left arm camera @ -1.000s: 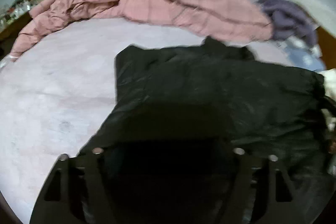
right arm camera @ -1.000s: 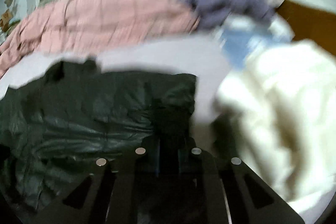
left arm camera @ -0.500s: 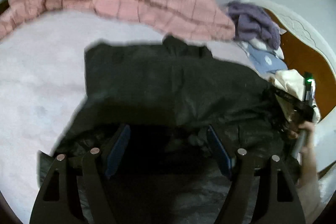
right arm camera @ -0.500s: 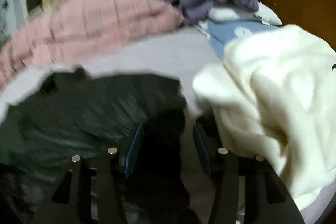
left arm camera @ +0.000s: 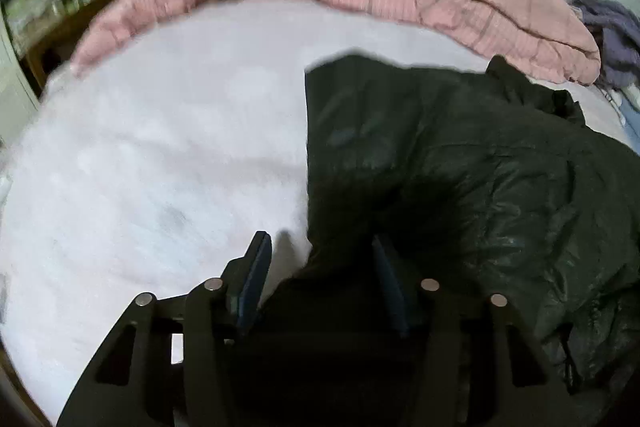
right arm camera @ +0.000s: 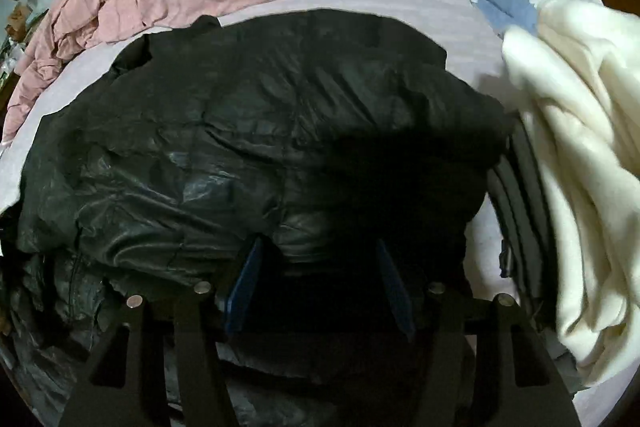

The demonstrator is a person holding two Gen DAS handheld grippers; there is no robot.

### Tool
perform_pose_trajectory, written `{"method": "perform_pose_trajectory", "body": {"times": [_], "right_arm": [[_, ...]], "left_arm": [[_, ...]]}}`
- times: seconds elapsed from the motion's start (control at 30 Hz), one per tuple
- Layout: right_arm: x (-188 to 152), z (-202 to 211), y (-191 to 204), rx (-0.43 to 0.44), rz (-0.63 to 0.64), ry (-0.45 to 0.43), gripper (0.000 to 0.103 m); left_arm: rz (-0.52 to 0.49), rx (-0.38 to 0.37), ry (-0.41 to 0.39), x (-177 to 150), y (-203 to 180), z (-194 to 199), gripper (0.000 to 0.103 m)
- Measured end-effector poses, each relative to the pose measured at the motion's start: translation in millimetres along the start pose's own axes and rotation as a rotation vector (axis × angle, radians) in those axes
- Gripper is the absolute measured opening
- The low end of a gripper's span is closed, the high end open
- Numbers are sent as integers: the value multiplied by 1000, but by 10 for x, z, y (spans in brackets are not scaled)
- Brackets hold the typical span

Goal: Fold large clothes
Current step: 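Grasp the jacket side with the right gripper and fold it toward the left gripper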

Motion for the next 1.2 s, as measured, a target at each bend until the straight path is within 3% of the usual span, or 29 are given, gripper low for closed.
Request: {"method": "perform_pose_trajectory", "body": {"times": [0.17, 0.2, 0.27, 0.4, 0.47, 0.57, 0.63, 0.77, 0.87, 1.03, 1.1, 1.13, 1.2], "right_arm": [[-14, -18, -19, 0, 28, 6, 60], [0, -23, -14, -2, 27, 6, 60], [23, 65, -4, -10, 7, 2, 60], [40, 486, 158, 60, 61, -77, 60], [-29, 654, 210, 73, 97, -102, 60], [-222, 732, 249, 140, 83, -85, 60], [-316, 694, 340, 234, 36, -54, 60], [-484, 496, 801, 407, 40, 40, 47], [-482, 417, 1025, 366, 96, 26, 47], [-543, 193, 1112, 271, 157, 47, 44], [-572, 179, 1139, 240, 198, 37, 33], [-588, 185, 1166, 239, 219, 37, 18], [-606, 214, 1182, 265, 210, 48, 8]], "left_arm": [[17, 7, 3, 9, 24, -108, 50], [7, 15, -15, 16, 1, -54, 42], [-53, -5, -84, 6, -117, 196, 41], [-232, -114, -232, -83, -525, 860, 50], [-263, -175, -213, -185, -683, 983, 53], [-294, -269, -107, -386, -990, 919, 53], [-321, -307, -50, -518, -1170, 838, 52], [-383, -374, 5, -747, -1510, 763, 42], [-390, -376, 27, -823, -1603, 711, 42], [-445, -276, 49, -883, -1621, 507, 41], [-477, -279, 46, -928, -1666, 516, 29], [-489, -283, 46, -951, -1681, 533, 24], [-526, -285, 49, -997, -1712, 601, 16]]}}
Point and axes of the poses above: each gripper's, at about its wrist camera, not at the fingertips, and z roughly against the way its jaws point, y to its left, x to its top, the point moved 9 cm from there along -z, roughly the way its jaws point, and after that the axes turned 3 degrees about y, right-handed, at the moved point
